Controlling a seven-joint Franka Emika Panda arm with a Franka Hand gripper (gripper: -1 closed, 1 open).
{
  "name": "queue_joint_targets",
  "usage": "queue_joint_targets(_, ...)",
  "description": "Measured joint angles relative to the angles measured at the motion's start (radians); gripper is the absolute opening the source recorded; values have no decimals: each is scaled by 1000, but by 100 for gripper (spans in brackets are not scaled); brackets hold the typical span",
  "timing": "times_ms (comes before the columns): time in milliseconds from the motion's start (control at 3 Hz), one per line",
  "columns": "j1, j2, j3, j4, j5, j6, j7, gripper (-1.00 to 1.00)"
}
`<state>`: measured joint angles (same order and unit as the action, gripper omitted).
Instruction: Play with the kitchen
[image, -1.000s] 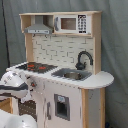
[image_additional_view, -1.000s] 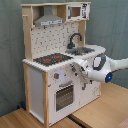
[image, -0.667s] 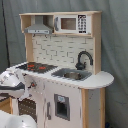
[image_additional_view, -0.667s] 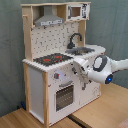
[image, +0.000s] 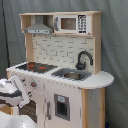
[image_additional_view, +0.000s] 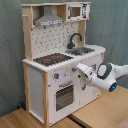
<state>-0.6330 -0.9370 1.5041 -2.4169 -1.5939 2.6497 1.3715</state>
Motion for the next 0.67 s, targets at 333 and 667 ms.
queue_joint_targets(333,65,0,0,-42,9,-65,0,100)
queue_joint_targets(667,120,0,0,-79,26,-142,0,100)
